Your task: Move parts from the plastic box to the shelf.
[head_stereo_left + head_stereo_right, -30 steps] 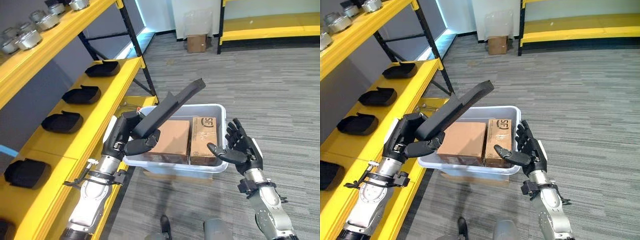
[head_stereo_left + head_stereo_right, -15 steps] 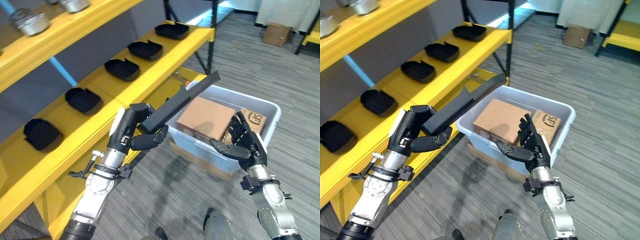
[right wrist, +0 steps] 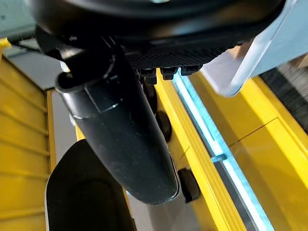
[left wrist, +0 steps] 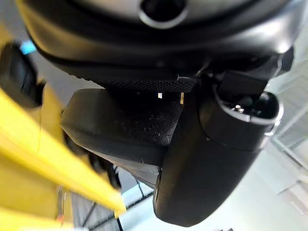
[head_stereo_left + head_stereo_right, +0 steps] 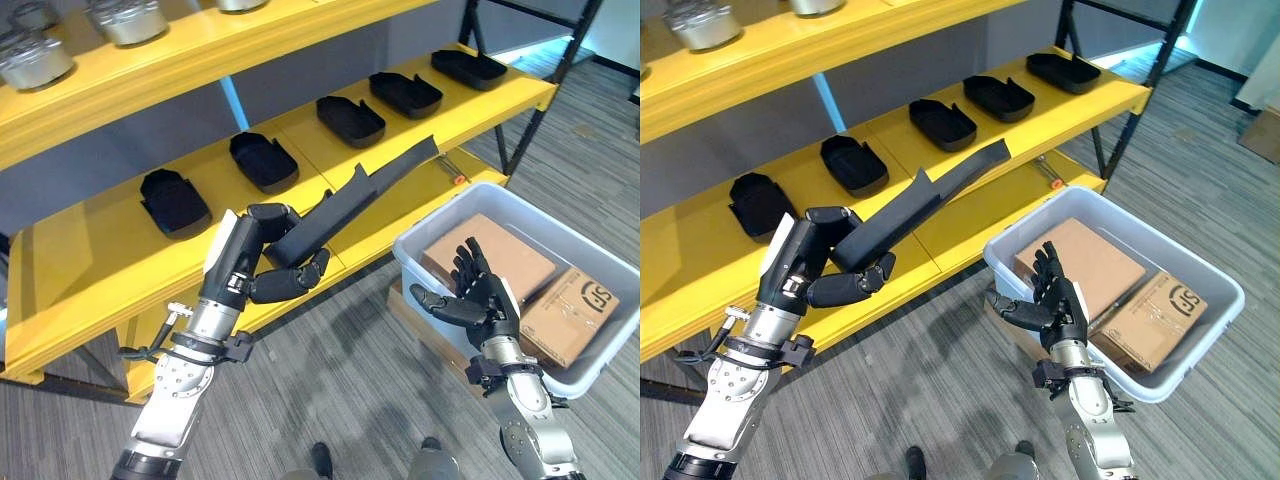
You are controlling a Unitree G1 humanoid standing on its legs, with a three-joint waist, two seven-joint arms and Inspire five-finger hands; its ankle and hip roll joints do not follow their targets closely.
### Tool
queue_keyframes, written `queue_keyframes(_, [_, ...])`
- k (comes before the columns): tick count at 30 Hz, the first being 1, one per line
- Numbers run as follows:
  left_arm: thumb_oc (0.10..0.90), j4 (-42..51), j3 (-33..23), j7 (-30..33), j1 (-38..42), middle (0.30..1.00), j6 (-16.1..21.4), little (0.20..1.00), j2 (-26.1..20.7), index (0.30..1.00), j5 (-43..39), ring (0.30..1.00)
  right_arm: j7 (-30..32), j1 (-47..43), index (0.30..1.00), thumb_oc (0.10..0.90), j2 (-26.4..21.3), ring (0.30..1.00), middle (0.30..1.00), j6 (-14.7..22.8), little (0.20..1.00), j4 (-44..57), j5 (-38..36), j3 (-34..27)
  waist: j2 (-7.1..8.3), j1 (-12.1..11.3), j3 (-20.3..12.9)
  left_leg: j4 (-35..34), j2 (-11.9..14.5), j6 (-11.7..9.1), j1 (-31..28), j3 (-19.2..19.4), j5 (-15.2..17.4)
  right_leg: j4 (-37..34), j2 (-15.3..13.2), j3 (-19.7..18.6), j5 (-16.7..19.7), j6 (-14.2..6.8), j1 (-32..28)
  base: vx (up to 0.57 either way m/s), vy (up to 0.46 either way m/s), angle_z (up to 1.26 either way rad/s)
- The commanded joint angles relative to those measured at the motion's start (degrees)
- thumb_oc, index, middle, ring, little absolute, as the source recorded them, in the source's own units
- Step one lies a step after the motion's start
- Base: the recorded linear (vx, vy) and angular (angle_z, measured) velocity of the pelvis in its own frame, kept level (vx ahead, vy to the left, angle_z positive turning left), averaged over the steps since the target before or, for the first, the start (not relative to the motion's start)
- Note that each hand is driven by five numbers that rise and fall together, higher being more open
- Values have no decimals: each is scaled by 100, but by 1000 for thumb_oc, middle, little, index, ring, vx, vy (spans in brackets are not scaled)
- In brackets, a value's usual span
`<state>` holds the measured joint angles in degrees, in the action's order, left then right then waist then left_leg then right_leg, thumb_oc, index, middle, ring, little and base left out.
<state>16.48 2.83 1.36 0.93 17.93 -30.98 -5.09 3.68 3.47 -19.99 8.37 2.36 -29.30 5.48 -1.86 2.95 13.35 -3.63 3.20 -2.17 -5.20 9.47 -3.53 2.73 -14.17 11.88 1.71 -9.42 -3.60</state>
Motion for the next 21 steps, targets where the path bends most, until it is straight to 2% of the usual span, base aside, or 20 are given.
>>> queue_keyframes(1, [400,526,-701,795,348,300,586,300,-57,300,291,300,-388,-421,1000,900,-173,1000,1000,557,1000,773,225,51,116,138,-464,26,342,-40,-285,436,594,-411,204,192,-59,126,-198,51,102,-5])
queue_keyframes(6, [400,471,-944,1137,68,300,780,300,-98,300,422,300,-584,-512,1000,900,-325,1000,1000,460,1000,1022,377,248,194,-47,-461,77,265,-17,-215,389,628,-531,159,291,14,82,-244,23,126,-3])
queue_keyframes(8, [400,539,-990,1336,20,300,904,300,-73,300,747,300,-591,-670,1000,900,-374,1000,1000,475,1000,1070,547,418,252,-172,-412,205,174,34,-111,378,700,-566,72,365,96,30,-219,-26,210,7])
queue_keyframes(10, [400,573,-980,1367,39,300,925,300,-82,300,726,300,-557,-770,1000,900,-402,1000,1000,431,1000,1080,484,498,287,-240,-373,292,89,91,-52,370,773,-585,1,408,166,4,-199,-33,165,8])
queue_keyframes(12, [400,588,-939,1278,100,300,872,300,-94,300,533,300,-549,-877,1000,900,-391,1000,1000,501,1000,1008,419,563,325,-349,-318,417,-86,204,53,315,897,-584,-173,447,343,-41,-134,-37,235,11])
queue_keyframes(16, [400,535,-851,1291,222,300,808,300,-122,300,556,300,-520,-995,1000,900,-341,1000,1000,659,1000,947,482,662,334,-501,-261,403,-298,358,129,223,941,-527,-447,562,598,-74,-62,-19,230,17])
queue_keyframes(17, [400,470,-779,1283,326,300,750,300,-135,300,536,300,-472,-986,1000,900,-289,1000,1000,657,1000,984,507,662,295,-487,-252,245,-364,438,106,-60,896,-293,-445,302,558,-35,44,1,219,14])
queue_keyframes(18, [400,468,-779,1283,332,300,751,300,-135,300,536,300,-471,-989,1000,900,-289,1000,1000,656,1000,985,508,660,299,-487,-259,238,-368,440,125,-59,873,-292,-450,300,572,-29,66,12,203,33])
queue_keyframes(19, [400,390,-697,1248,441,300,781,300,-152,300,493,300,-406,-936,1000,900,-268,1000,1000,681,1000,1029,506,649,283,-423,-285,97,-364,462,132,-275,806,-165,-348,-8,560,-5,168,27,106,54])
queue_keyframes(20, [400,290,-606,1168,568,300,823,300,-182,300,454,300,-351,-829,1000,900,-271,1000,1000,736,1000,1060,554,610,278,-300,-340,-87,-375,500,122,-557,736,12,-60,-525,481,19,312,44,113,72])
queue_keyframes(21, [400,273,-592,1153,586,300,830,300,-184,300,450,300,-348,-808,1000,900,-276,1000,1000,738,1000,1071,547,597,279,-277,-354,-101,-377,505,132,-602,730,47,15,-608,448,24,338,53,89,79])
